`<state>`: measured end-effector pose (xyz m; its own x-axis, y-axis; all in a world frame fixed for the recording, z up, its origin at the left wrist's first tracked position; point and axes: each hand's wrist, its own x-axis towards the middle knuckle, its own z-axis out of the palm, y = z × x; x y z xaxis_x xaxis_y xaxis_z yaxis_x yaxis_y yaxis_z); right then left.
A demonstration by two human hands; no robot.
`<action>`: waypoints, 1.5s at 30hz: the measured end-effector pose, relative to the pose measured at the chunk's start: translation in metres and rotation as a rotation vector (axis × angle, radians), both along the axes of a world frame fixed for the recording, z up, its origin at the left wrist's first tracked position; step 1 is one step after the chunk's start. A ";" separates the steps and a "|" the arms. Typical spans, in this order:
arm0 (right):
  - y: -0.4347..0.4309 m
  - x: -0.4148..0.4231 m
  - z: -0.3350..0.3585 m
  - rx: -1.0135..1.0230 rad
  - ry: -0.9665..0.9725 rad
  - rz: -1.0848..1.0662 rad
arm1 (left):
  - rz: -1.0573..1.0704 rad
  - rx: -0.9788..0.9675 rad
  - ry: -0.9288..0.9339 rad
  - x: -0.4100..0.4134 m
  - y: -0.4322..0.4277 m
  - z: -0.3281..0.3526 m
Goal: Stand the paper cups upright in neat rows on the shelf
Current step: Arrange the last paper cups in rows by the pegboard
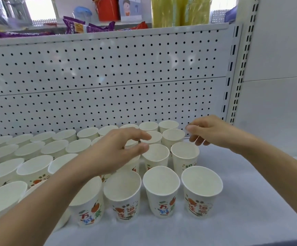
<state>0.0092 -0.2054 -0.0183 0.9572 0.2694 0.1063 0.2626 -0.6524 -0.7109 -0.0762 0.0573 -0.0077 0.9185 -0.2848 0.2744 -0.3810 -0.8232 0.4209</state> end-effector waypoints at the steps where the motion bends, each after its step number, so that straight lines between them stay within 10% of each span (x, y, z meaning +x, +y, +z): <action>1: -0.003 -0.005 0.000 -0.002 -0.010 0.016 | -0.015 -0.022 -0.007 -0.007 -0.002 -0.001; 15: 0.000 -0.040 -0.007 -0.185 -0.016 -0.016 | -0.216 0.168 0.033 -0.045 -0.017 -0.003; 31: -0.026 -0.125 -0.066 0.020 -0.603 0.263 | -0.267 0.151 -0.144 -0.062 -0.025 -0.028; 45: -0.028 -0.128 -0.056 -0.021 -0.479 0.267 | -0.269 0.061 -0.172 -0.069 -0.016 -0.035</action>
